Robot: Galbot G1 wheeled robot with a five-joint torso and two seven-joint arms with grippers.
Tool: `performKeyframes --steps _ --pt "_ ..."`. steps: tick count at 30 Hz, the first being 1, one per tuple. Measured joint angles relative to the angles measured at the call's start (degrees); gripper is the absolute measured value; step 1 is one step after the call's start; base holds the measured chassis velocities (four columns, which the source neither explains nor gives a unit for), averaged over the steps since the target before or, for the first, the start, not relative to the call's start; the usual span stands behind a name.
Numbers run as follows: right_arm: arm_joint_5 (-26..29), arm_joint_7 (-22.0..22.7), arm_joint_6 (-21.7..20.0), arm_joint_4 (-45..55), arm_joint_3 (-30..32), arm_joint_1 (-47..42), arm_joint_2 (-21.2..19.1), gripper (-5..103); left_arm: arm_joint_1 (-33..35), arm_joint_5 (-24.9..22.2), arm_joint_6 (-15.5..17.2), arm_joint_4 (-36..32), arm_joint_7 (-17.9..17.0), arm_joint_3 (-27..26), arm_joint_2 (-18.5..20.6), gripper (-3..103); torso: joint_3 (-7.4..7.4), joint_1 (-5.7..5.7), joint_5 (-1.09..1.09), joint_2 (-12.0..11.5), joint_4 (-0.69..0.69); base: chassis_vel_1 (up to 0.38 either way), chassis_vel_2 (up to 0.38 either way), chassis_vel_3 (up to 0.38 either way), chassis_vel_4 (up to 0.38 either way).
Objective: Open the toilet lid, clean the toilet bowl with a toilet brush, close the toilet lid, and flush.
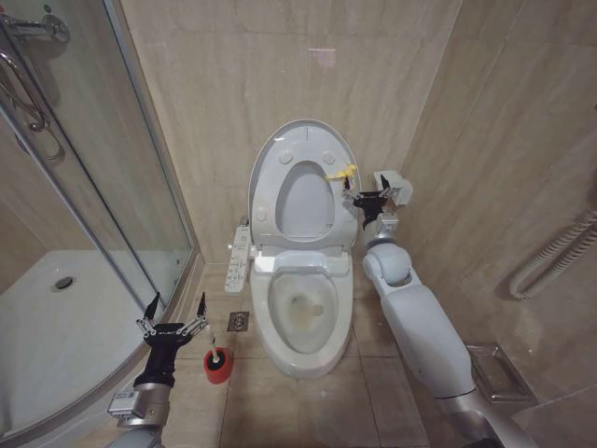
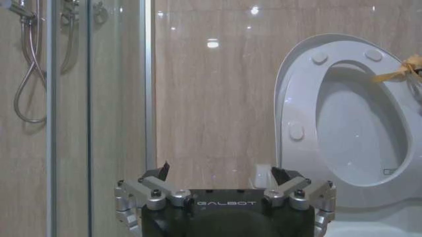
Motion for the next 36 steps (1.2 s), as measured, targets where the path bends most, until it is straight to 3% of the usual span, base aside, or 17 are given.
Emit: performKeyframes --steps 21,36 --pt "5.4 -0.8 -0.8 13.5 4.6 -13.1 -6.2 100 0.0 0.0 0.0 0.0 0.0 0.0 0.0 100 0.00 0.00 0.01 0.0 -0.01 0.000 0.000 0.000 0.000" --pt "6.4 0.6 -1.6 19.7 7.4 -19.4 -5.1 100 0.0 0.0 0.0 0.0 0.0 0.0 0.0 100 0.00 0.00 -0.01 0.0 0.01 0.000 0.000 0.000 0.000"
